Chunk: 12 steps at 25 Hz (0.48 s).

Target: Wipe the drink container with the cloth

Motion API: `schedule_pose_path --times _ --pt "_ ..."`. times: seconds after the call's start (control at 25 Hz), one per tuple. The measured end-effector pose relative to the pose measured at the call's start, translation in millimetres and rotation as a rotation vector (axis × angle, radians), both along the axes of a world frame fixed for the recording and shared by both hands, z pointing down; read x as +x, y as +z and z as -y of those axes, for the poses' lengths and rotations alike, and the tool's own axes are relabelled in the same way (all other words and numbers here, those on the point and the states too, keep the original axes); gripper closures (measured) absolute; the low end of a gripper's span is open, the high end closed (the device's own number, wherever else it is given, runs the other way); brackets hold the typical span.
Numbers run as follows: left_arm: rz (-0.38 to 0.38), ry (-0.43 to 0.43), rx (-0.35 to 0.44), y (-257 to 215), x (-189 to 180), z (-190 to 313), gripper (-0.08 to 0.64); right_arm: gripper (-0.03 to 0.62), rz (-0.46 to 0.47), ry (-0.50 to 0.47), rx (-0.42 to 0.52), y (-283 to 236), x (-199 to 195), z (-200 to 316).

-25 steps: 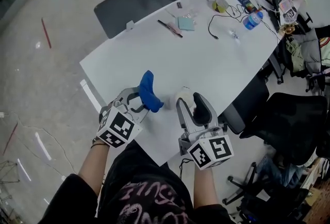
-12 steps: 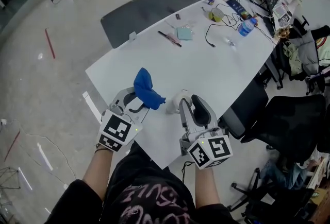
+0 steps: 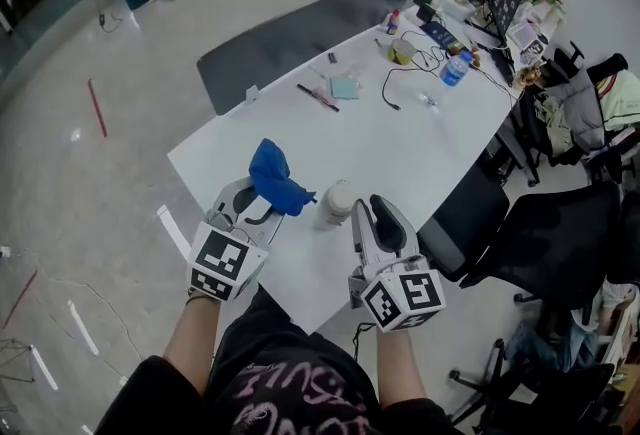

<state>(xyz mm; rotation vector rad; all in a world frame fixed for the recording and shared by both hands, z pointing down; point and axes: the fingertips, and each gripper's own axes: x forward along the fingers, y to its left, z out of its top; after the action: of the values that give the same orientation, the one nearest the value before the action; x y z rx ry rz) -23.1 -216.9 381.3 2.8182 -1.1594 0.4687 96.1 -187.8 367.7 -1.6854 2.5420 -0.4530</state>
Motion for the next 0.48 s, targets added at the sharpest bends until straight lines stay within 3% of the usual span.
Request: schedule_pose_path --times 0.48 --pt "-0.036 -0.075 0.066 -36 -4 -27 0.457 0.541 -0.044 0.017 0.050 -24 14 -30"
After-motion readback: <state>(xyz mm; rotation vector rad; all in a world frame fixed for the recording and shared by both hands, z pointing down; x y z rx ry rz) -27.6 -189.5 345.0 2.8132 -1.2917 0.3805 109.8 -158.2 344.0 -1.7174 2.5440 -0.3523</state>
